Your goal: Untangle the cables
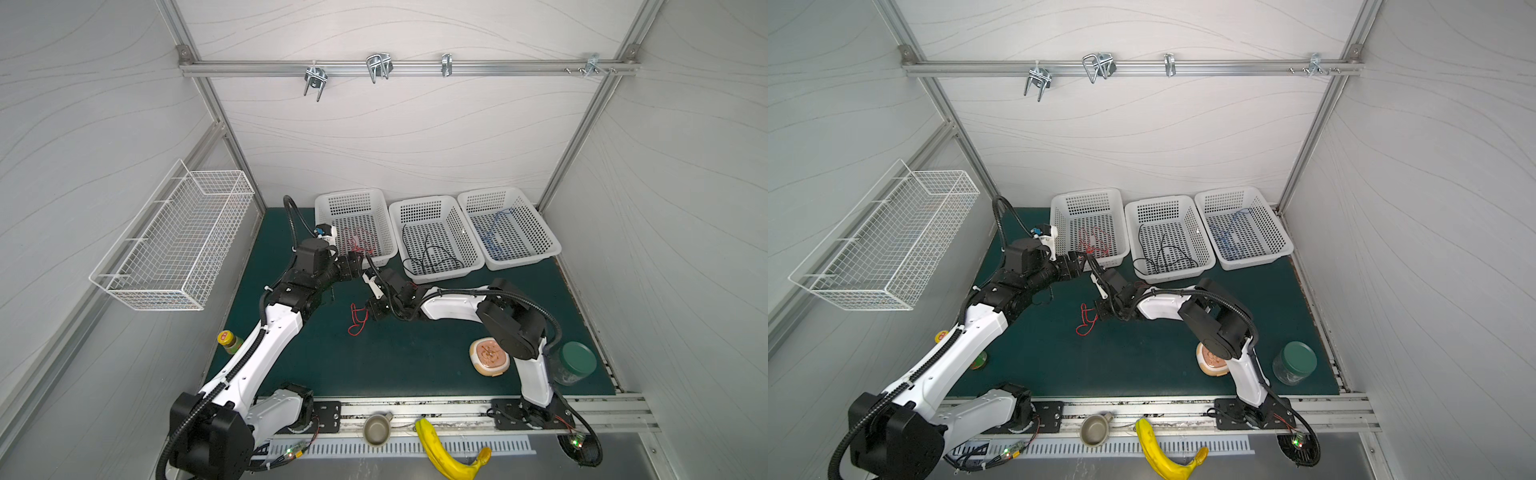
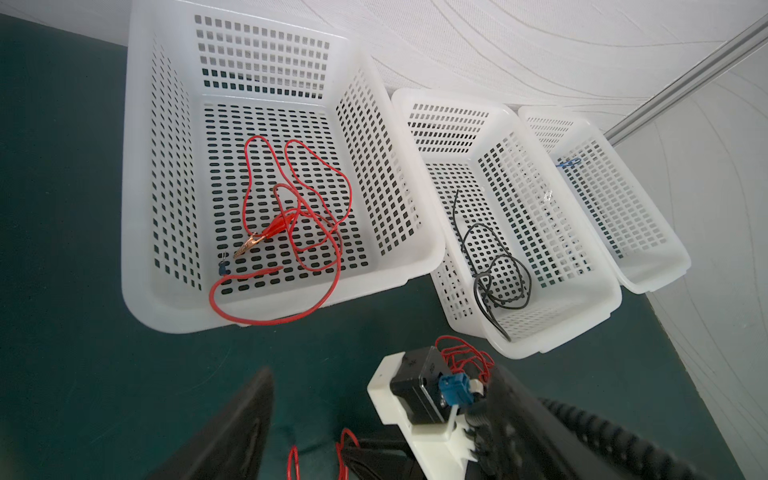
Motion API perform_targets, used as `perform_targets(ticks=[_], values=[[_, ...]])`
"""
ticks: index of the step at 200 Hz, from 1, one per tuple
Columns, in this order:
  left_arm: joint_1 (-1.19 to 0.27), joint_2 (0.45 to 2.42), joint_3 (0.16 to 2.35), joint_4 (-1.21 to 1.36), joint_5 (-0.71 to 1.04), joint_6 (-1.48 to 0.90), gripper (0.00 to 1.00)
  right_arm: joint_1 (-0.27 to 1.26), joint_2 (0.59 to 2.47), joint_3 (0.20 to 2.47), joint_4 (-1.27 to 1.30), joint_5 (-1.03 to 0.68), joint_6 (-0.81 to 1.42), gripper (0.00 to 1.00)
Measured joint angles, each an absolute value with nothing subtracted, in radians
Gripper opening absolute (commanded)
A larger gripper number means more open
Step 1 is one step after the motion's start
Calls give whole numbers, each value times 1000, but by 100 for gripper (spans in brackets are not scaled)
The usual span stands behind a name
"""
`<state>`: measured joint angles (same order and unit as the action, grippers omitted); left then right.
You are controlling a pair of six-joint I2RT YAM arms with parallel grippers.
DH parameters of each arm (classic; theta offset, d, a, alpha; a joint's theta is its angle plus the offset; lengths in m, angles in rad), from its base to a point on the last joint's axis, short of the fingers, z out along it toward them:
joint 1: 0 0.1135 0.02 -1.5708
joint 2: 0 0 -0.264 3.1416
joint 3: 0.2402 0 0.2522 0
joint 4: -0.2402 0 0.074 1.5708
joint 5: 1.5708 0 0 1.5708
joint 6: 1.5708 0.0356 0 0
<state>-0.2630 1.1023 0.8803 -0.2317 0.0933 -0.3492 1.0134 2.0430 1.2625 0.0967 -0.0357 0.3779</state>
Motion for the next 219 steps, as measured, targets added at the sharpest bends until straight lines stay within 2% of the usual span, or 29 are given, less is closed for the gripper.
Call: perform_targets(ticks=[39,116,165,219], values=[[-263,1102,871,-236,91,-348,82,1014,1995,1204,95,-20,374,0],[-263,1100,823,-220,129,-341,83,1033,1724,1127,88,105,319,0],[-263,1058,776,-196,135,-345,83,999,1758,1238,62,157,243,0],[-263,1035,758,-174,134,-360,83,854,1855,1415,83,121,249,0]])
